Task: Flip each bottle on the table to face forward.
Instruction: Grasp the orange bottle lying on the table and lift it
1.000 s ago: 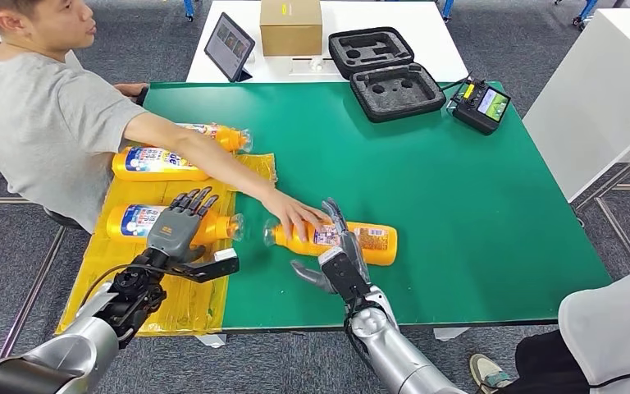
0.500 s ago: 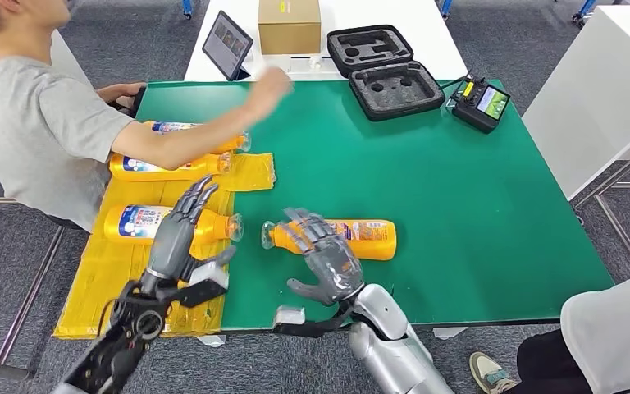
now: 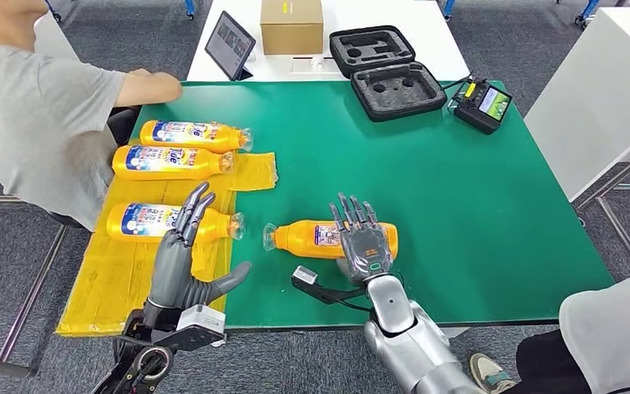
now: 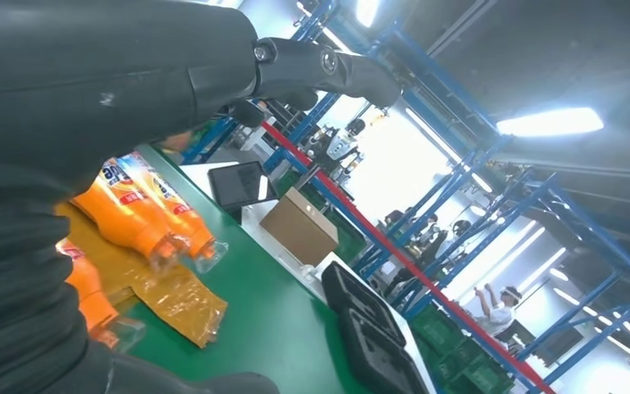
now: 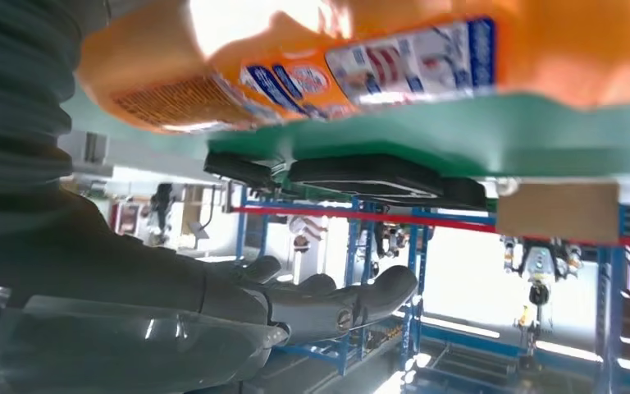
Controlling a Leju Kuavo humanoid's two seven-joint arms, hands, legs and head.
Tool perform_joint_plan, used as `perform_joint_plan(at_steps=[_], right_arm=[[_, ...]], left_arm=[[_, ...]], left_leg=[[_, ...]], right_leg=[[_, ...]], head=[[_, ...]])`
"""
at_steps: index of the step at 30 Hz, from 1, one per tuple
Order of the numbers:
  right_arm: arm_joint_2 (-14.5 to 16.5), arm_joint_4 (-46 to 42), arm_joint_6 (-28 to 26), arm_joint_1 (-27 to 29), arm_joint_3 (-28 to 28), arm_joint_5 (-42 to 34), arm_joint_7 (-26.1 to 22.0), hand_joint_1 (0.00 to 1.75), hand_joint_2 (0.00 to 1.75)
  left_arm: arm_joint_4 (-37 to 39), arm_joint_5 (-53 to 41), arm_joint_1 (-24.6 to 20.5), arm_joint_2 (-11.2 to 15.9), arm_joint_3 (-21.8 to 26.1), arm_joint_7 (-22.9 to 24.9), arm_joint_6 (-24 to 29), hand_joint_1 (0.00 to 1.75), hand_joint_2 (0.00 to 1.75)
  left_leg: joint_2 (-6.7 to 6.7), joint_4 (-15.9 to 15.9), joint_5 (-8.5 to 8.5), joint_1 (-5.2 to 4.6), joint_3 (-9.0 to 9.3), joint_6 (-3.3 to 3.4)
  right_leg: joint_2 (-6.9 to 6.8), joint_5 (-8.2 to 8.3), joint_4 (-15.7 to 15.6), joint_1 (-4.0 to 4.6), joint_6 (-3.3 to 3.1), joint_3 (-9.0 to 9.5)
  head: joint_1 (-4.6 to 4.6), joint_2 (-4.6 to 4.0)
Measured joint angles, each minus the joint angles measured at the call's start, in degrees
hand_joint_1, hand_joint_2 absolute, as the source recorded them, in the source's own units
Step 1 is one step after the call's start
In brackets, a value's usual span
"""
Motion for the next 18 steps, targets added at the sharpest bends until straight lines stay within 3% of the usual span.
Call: perform_joint_plan(at_steps=[18], right_arm=[[-1.48, 8.16, 2.53, -3.81, 2.54, -1.62, 1.46, 0.00, 1.75]], left_arm=[[-0.25, 0.03, 0.03, -1.09, 0.00, 0.18, -0.06, 0.00, 1.75]], left_leg=[[-0.01, 0.00, 0.00, 0.01, -0.01, 0.00]], right_leg=[[-0.01, -0.01, 0.00, 0.02, -0.01, 0.00]], head=[[-0.01, 0.00]])
